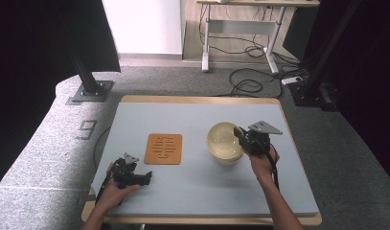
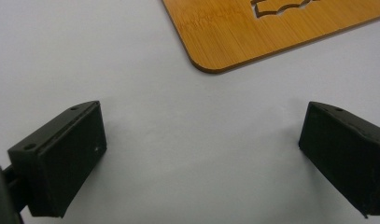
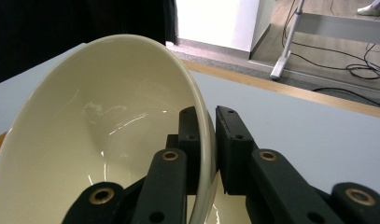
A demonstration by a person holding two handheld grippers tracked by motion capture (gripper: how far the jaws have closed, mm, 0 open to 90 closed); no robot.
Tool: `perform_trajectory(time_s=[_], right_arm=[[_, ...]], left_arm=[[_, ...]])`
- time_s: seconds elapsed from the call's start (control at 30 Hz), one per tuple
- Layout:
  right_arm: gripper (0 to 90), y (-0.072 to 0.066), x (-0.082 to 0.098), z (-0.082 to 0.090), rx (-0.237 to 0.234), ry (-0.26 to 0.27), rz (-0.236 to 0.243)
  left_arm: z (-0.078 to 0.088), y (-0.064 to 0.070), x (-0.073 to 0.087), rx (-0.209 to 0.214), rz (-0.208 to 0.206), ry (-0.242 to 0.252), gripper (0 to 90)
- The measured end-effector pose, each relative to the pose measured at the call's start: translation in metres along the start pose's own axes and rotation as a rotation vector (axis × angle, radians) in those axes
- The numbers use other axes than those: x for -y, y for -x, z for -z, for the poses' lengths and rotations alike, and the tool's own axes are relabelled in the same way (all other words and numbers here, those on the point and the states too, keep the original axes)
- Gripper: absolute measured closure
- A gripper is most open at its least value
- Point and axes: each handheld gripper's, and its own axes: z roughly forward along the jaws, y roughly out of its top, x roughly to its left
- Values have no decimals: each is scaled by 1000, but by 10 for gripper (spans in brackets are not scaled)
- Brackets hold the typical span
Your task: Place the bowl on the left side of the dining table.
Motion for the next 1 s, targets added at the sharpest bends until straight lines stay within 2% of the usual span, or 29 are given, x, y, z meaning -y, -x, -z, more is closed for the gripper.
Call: perform_trajectory(time_s=[1.0], right_arm=[[802,-17,-5,-2,-50,28,16]], left_arm=[[0,0,0,0,0,-1,8]])
